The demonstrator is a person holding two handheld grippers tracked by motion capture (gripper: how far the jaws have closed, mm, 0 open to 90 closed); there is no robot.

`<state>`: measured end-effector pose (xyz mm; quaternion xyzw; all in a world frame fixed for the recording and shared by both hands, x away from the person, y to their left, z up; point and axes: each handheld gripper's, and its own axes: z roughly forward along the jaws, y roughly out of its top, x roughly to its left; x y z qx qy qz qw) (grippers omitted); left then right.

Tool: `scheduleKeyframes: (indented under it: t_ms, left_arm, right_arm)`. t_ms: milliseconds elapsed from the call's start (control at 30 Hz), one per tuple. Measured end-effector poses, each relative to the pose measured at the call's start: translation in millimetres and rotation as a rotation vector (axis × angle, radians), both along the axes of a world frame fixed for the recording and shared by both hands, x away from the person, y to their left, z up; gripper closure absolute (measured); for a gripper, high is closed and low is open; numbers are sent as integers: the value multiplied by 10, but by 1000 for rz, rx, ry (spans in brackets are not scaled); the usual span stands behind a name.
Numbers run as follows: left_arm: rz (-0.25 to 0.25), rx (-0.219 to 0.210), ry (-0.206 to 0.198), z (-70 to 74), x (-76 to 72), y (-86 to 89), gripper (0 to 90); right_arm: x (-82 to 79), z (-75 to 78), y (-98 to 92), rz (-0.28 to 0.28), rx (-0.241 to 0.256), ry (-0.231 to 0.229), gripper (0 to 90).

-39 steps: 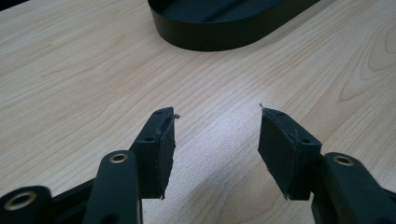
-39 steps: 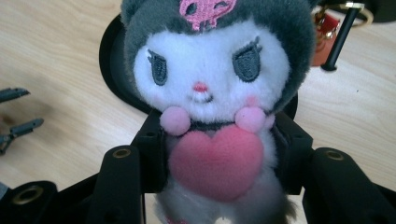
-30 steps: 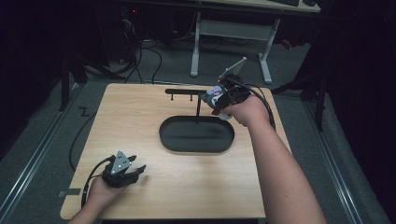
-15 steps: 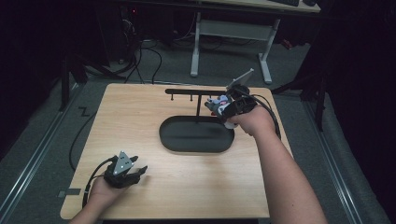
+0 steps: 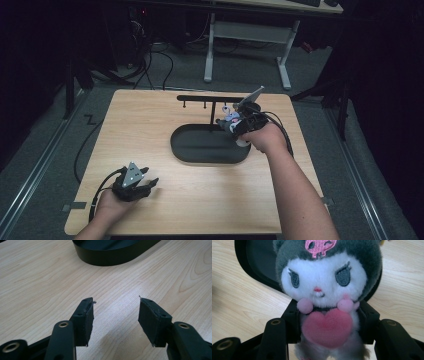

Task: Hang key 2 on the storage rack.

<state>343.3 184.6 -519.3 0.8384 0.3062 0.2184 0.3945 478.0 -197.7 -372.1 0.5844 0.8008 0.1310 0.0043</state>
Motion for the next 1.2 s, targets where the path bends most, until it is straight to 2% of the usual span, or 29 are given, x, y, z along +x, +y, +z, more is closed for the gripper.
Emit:
scheduleKeyframes:
  t_ms: [233, 433, 700, 933, 1033, 1100, 1133, 1167, 1200]
  left_arm:
    - [0, -6, 2, -2, 7, 1, 461]
    - [-4, -4, 5, -4, 11, -2, 461]
    - [-11, 2, 8, -3, 15, -14, 461]
    - [-15, -1, 6, -9, 22, -38, 461]
    - [-20, 2, 7, -7, 24, -46, 459]
    - [-21, 4, 6, -7, 24, -49, 458]
    - [-24, 4, 8, -11, 23, -59, 458]
    - [-24, 4, 8, -11, 23, -59, 457]
    - [-25, 3, 9, -15, 21, -70, 456]
  right_arm:
    - [96, -103, 86, -3, 14, -12, 470]
    - [142, -194, 110, -7, 50, -10, 360]
    - [114, -171, 85, -19, 61, -32, 334]
    - [-25, -210, 41, -14, 51, -47, 336]
    - [-112, -246, 4, -14, 35, -79, 333]
    - [-138, -253, -5, -20, 38, -84, 334]
    - [-220, -283, -16, -12, 28, -114, 332]
    - [-220, -283, -16, -12, 28, -114, 332]
    - [-302, -318, -27, -7, 33, -142, 342]
